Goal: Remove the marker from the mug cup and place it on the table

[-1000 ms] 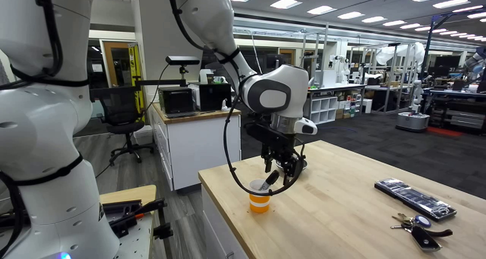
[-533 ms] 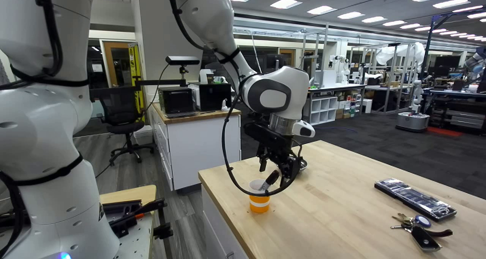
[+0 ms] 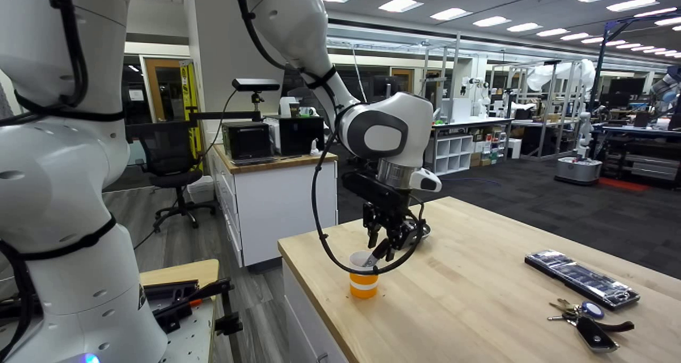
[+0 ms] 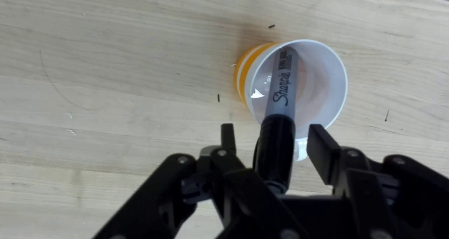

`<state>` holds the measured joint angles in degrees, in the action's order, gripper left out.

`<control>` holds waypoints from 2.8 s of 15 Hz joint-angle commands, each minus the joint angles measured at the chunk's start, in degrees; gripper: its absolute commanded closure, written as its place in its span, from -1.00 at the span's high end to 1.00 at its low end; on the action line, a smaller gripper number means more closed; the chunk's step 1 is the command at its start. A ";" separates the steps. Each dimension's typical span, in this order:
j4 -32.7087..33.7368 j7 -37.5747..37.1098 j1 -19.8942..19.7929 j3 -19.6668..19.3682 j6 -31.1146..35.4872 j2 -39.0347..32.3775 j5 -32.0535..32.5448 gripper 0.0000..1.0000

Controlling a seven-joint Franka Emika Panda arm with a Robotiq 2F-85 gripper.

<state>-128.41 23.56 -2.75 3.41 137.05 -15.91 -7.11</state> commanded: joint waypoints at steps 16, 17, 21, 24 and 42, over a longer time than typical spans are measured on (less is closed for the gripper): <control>0.37 -0.31 0.28 -0.21 -7.36 6.48 2.81 -0.87; 0.64 -0.36 0.35 -0.36 -7.72 7.10 3.38 -0.87; 3.46 -0.81 0.60 -1.11 -9.83 8.79 6.82 -0.87; 7.27 -0.74 0.29 -1.99 -11.97 7.74 9.67 -0.87; 18.87 9.56 -1.99 -3.33 -9.62 -13.14 16.76 0.03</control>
<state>-112.15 31.53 -3.51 -0.72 127.17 -26.55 7.76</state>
